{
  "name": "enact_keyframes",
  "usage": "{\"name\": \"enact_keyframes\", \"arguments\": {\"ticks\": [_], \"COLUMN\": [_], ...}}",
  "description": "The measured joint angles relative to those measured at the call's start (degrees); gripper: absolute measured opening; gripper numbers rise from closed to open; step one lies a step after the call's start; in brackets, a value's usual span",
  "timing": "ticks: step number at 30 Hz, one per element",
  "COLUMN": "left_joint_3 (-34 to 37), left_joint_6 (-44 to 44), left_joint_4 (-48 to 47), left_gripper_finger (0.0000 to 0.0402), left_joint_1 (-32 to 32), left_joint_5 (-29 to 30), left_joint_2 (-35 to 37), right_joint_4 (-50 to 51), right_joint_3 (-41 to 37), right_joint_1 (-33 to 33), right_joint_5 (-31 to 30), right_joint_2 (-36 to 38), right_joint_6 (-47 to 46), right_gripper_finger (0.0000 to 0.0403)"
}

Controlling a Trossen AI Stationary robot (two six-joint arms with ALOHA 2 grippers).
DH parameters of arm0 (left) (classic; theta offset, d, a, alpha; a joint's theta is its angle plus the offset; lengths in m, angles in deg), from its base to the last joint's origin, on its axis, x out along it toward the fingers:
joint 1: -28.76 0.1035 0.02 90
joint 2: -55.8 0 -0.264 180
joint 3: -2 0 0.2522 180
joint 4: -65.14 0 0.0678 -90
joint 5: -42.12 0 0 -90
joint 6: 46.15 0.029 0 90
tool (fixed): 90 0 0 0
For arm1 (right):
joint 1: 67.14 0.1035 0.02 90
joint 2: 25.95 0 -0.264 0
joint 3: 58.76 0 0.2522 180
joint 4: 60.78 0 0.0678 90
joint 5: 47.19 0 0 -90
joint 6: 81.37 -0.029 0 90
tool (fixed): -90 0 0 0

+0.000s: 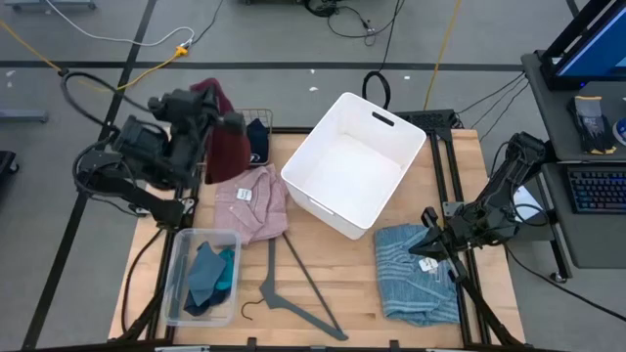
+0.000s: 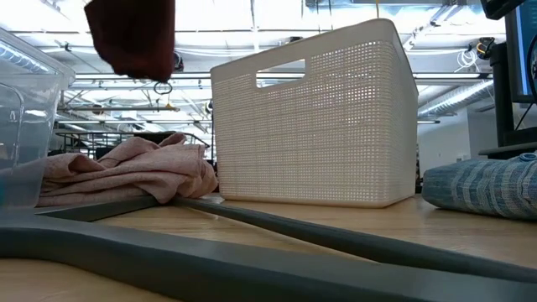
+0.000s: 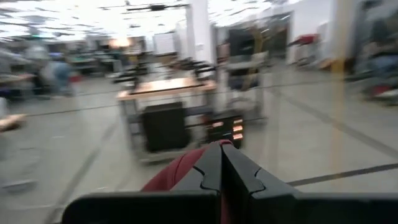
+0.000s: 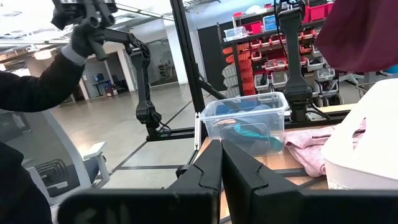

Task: Pick & Place Cloths
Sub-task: Put the red underwear into the wire basket

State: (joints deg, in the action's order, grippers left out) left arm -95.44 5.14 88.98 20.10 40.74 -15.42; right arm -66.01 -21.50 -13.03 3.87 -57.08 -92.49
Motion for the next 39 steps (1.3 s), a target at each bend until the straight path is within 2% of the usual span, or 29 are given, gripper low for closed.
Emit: {"name": "enact_keyframes", "arguments": {"ticks": [7,11,18,26,31,39], "left_joint_3": [0.0,0.0,0.0,0.0,0.0,0.0], "left_joint_6": [0.4,-2.9,-4.2,-14.9,-18.6,-14.8], "left_joint_4": [-7.5,-11.4,-20.3,-41.5,-51.2,-55.5], "left_gripper_finger": [0.0000,0.0000,0.0000,0.0000,0.0000,0.0000], "left_joint_1": [10.3,13.7,21.1,31.4,38.6,46.1], "left_joint_5": [0.2,-0.3,-4.7,-15.3,-17.7,-20.0], "left_joint_2": [0.0,0.0,0.0,0.0,0.0,0.0], "right_joint_4": [0.0,0.0,0.0,0.0,0.0,0.0], "right_joint_3": [0.0,0.0,0.0,0.0,0.0,0.0], "right_joint_1": [0.0,0.0,0.0,0.0,0.0,0.0], "right_joint_5": [0.0,0.0,0.0,-0.3,-0.3,-1.6], "right_joint_2": [0.0,0.0,0.0,0.0,0.0,0.0], "right_joint_6": [0.0,0.0,-0.1,-0.1,-0.1,-0.2], "right_gripper_finger": [0.0000,0.0000,0.0000,0.0000,0.0000,0.0000]}}
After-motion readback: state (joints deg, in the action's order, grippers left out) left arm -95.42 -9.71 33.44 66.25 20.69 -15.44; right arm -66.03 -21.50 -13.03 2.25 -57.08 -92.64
